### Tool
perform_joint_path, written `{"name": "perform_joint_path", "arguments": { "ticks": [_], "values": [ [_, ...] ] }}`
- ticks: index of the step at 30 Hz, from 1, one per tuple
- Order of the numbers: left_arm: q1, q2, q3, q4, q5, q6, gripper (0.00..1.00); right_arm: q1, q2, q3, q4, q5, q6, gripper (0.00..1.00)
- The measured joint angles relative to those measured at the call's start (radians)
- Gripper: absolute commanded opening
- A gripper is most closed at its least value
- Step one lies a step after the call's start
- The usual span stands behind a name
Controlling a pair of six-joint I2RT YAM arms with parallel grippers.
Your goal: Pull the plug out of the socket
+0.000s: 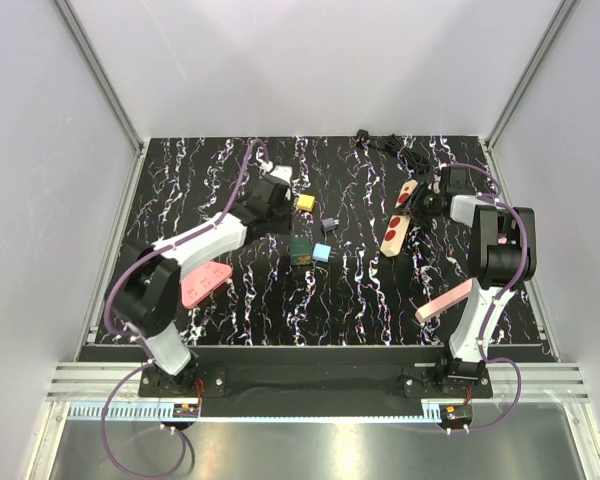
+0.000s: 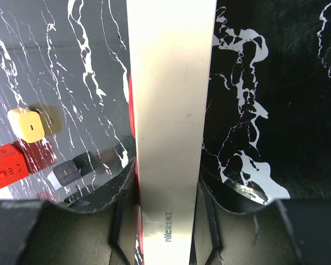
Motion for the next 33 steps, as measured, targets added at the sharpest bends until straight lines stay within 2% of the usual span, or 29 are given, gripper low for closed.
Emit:
{"name": "perform_joint_path", "arguments": {
  "ticks": [3,4,13,17,18,19,21,25,32,33],
  "values": [
    [-0.001,0.067,0.002,-0.022,0.014,-0.001,0.01,0.0,0.0,-0.001,0.003,-0.001,0.0,0.0],
    [-0.001,0.087,0.002,-0.029,0.019,-0.002,0.06,0.0,0.0,-0.001,0.003,-0.002,0.0,0.0],
    [-0.002,0.158,0.008,-0.026,0.068,-0.02,0.29,-0.007,-0.005,-0.013,0.018,0.002,0.001,0.0],
    [-0.002,0.158,0.01,-0.018,0.07,-0.02,0.47,-0.02,-0.04,-0.065,0.057,0.019,0.011,0.0],
    [-0.002,0.157,0.01,-0.018,0.07,-0.021,0.57,-0.027,-0.05,-0.078,0.063,0.024,0.013,0.0],
    [-0.002,0.157,0.01,-0.018,0.07,-0.017,0.61,-0.035,-0.058,-0.09,0.068,0.027,0.015,0.01],
    [-0.002,0.152,0.01,-0.018,0.069,-0.018,0.69,-0.055,-0.068,-0.108,0.085,0.033,0.024,0.06],
    [-0.002,0.118,0.007,-0.021,0.06,-0.013,0.76,-0.094,-0.069,-0.113,0.099,0.042,0.04,0.17],
    [-0.002,-0.048,-0.029,-0.019,0.011,0.0,0.79,-0.118,-0.069,-0.11,0.107,0.055,0.046,0.36],
    [-0.002,-0.077,-0.037,-0.018,0.009,0.001,0.8,-0.118,-0.068,-0.105,0.1,0.062,0.045,0.44]
  ]
}}
